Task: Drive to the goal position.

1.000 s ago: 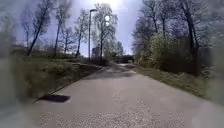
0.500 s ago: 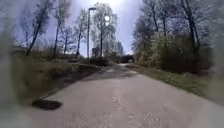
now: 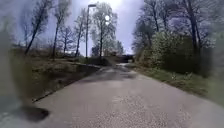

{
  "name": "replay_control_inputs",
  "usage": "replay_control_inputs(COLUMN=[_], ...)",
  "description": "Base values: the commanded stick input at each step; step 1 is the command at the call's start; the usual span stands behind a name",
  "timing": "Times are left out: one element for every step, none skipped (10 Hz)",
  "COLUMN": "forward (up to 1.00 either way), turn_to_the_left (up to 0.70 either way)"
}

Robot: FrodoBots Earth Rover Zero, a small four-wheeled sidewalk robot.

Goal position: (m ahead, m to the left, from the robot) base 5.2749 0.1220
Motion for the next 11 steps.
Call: replay_control_inputs(forward=[0.7, 0.7, 0.7, 0.7, 0.7, 0.7, 0.7, 0.7, 0.7, 0.7, 0.7], turn_to_the_left=[0.0, 0.0, 0.0, 0.0, 0.0, 0.0, 0.0, 0.0, 0.0, 0.0, 0.0])
